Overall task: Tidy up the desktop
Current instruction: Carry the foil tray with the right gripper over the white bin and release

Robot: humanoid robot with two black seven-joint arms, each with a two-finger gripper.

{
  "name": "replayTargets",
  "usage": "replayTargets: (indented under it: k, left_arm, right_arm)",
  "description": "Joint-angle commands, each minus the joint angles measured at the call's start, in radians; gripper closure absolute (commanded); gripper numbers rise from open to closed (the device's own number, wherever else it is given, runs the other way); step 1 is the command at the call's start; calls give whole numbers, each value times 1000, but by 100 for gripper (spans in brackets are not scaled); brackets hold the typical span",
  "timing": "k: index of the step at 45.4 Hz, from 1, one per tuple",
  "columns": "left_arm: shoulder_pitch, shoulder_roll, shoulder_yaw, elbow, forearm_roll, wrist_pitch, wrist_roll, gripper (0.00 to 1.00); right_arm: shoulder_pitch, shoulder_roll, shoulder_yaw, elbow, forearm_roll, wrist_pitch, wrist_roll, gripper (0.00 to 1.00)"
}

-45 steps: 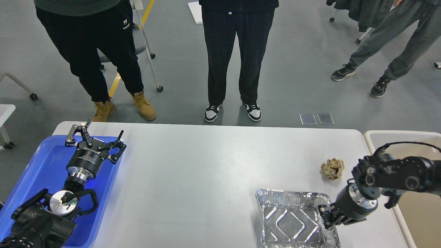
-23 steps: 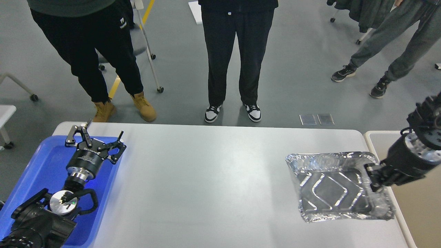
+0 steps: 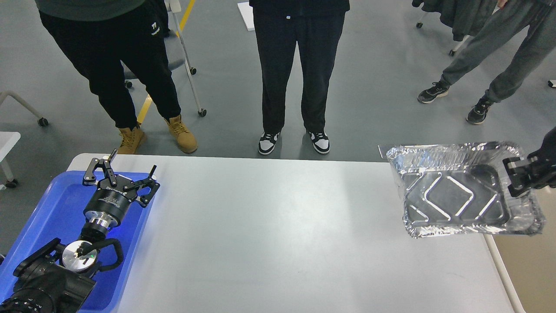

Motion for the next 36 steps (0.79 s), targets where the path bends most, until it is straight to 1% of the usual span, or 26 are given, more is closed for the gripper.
replayTargets:
  k: [1, 3, 7, 14, 20, 25, 28, 33, 36]
  left_arm:
    - [0, 0, 0, 0, 0, 0, 0, 0]
    - [0, 0, 0, 0, 0, 0, 0, 0]
    - [0, 0, 0, 0, 0, 0, -2, 0]
    - [0, 0, 0, 0, -2, 0, -2, 0]
    - [0, 0, 0, 0, -3, 0, -2, 0]
    - [0, 0, 0, 0, -3, 0, -2, 0]
    - [0, 0, 0, 0, -3, 0, -2, 0]
    - [0, 0, 0, 0, -3, 0, -2, 0]
    - [0, 0, 0, 0, -3, 0, -2, 0]
  right_arm:
    - [-7, -87, -84, -190, 12, -98, 3, 100]
    - [-46, -102, -80, -247, 13, -144, 3, 100]
    - [-141, -142, -61, -342, 27, -279, 3, 100]
    - [-329, -179, 6, -447, 151, -482, 2, 100]
    - [-522, -200, 132, -532, 266, -675, 2, 100]
    - [-740, -167, 337, -652, 364, -792, 2, 100]
    - [-900, -121, 498, -781, 401, -841, 0, 100]
    - [-1142, -3, 782, -1052, 426, -858, -1, 100]
    - [-1251, 74, 940, -1193, 417, -853, -1, 100]
